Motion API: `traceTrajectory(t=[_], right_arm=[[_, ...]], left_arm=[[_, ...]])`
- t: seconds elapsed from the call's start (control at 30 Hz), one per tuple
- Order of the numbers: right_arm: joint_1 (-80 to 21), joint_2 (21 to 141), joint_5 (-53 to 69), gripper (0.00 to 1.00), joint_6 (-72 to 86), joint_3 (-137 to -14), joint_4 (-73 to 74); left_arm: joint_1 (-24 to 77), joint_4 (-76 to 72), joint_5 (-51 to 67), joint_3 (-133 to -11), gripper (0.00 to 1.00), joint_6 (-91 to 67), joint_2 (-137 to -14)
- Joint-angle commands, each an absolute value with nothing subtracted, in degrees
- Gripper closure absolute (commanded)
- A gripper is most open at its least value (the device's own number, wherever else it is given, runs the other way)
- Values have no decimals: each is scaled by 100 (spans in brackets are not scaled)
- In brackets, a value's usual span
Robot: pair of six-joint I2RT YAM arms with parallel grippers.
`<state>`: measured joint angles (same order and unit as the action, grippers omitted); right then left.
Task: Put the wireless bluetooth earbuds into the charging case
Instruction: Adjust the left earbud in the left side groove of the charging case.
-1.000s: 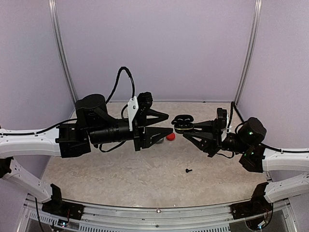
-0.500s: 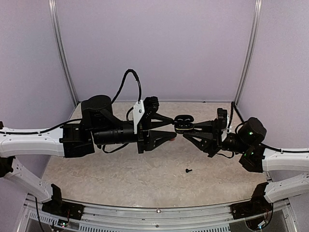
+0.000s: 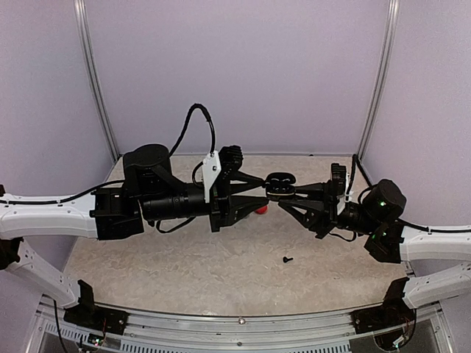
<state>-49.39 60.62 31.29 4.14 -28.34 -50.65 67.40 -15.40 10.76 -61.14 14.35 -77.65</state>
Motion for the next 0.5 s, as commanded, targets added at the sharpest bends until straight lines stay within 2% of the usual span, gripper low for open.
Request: traceTrajectory(t=[0.0,0.13,0.47], right_arm=[[-4955,5963,2410,100,477,-2900,-4992],[-4956,5920,2216,100,463,-2853,-4975],[-4957,6058,2795,100,512,-2889,-5068]], left_arm=[[6918,-1468,1304,-6214,60,1503,-7805],[6926,-1500,1299,-6190,60,1527,-7805],[6878,-1443,1254,-6032,60,1697,-7634]])
